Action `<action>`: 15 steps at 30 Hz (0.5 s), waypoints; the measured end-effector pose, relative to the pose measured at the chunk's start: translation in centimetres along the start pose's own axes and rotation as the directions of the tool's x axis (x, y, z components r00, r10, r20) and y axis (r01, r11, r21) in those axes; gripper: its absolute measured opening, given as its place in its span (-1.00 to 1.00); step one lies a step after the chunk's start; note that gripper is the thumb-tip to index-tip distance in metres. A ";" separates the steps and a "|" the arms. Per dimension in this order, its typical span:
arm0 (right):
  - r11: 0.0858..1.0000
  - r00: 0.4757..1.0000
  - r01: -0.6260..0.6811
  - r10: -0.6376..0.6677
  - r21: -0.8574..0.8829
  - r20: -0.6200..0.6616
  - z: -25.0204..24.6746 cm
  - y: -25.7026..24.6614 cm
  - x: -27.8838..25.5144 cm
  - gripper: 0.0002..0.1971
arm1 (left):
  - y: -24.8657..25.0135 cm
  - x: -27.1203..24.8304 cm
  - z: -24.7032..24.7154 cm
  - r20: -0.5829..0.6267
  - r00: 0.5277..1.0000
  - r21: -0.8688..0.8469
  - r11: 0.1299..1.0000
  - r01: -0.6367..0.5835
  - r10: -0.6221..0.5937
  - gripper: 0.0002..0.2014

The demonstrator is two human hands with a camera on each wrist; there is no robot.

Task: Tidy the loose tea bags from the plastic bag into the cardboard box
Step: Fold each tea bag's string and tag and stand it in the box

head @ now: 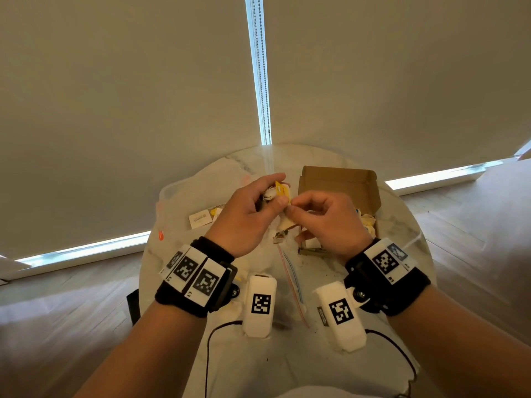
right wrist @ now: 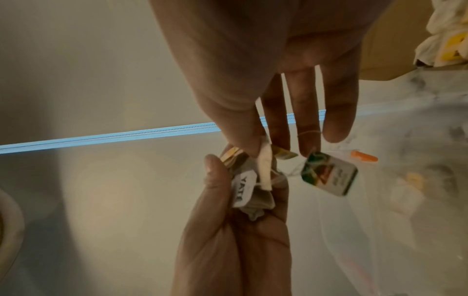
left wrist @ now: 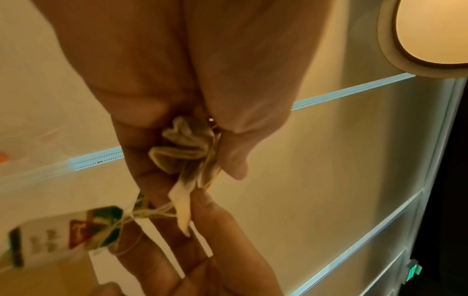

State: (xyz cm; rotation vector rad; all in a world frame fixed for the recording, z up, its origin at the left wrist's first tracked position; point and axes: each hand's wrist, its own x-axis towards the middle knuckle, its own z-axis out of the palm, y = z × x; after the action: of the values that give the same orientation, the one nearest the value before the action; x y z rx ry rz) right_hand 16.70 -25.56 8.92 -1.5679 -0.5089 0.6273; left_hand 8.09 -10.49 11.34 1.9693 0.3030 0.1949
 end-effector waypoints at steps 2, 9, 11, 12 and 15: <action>0.998 0.998 -0.028 0.031 0.061 -0.045 0.2 -0.1 0.0 -0.89 | 0.2 0.0 -0.2 0.032 0.999 0.012 1.000 0.004 -0.004 -0.56; 0.984 0.980 -0.068 0.097 0.162 -0.173 0.1 0.1 -0.2 -0.93 | -0.3 0.3 0.7 -0.147 0.963 -0.293 0.940 0.174 -0.225 -0.72; 0.986 0.976 -0.068 0.097 0.149 -0.197 -0.1 0.2 -0.2 -0.94 | -0.2 0.3 0.7 -0.143 0.951 -0.357 0.911 0.208 -0.273 -0.82; 0.988 0.972 -0.069 0.098 0.137 -0.213 -0.2 0.3 -0.2 -0.94 | -0.2 0.3 0.7 -0.148 0.949 -0.356 0.911 0.210 -0.277 -0.86; 0.994 0.965 -0.064 0.083 0.084 -0.250 -0.5 0.7 -0.3 -0.92 | -0.6 0.2 0.7 -0.187 0.950 -0.271 0.943 0.194 -0.249 -0.82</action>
State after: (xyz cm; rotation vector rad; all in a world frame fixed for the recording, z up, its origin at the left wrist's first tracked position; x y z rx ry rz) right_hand 16.78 -26.15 8.30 -1.5736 -0.2334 0.4865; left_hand 8.45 -10.79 10.53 1.6505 0.6135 0.2899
